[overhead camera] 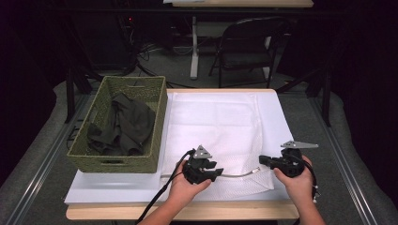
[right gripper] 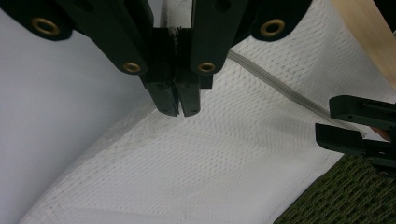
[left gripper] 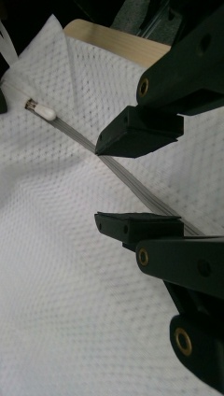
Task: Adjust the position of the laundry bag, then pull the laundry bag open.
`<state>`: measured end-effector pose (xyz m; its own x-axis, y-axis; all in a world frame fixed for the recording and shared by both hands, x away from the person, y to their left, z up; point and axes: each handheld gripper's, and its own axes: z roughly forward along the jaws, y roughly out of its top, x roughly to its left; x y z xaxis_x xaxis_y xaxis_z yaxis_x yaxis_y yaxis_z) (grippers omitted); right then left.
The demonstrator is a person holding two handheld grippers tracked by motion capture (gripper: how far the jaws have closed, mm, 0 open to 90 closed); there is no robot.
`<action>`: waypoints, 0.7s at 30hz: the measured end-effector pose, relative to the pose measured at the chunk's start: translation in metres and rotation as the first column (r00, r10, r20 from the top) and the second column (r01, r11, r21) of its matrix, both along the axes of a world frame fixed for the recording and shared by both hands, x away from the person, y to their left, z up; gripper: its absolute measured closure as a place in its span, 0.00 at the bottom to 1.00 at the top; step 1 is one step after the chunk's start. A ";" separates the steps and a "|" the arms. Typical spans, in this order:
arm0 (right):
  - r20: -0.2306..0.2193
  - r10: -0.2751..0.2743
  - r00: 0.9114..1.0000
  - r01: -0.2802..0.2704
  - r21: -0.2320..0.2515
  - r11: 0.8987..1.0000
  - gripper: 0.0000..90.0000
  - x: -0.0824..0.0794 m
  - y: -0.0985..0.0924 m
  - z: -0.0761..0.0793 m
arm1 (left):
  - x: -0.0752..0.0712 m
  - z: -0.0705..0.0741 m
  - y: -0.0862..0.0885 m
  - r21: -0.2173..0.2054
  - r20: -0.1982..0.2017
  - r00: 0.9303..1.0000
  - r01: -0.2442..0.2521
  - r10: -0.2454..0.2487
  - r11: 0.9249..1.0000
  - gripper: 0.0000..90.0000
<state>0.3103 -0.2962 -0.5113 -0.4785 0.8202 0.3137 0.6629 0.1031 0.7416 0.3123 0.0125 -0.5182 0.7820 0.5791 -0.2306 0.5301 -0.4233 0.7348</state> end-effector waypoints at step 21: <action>0.023 0.025 0.999 -0.025 -0.006 1.000 0.98 0.001 0.006 0.003 | 0.008 0.004 -0.047 -0.027 -0.019 0.996 0.089 -0.090 0.996 0.68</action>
<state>0.3114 -0.2898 -0.5082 -0.5057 0.8096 0.2980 0.6430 0.1233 0.7559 0.3204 -0.0346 -0.5138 0.8254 0.5005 -0.2611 0.5060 -0.4508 0.7354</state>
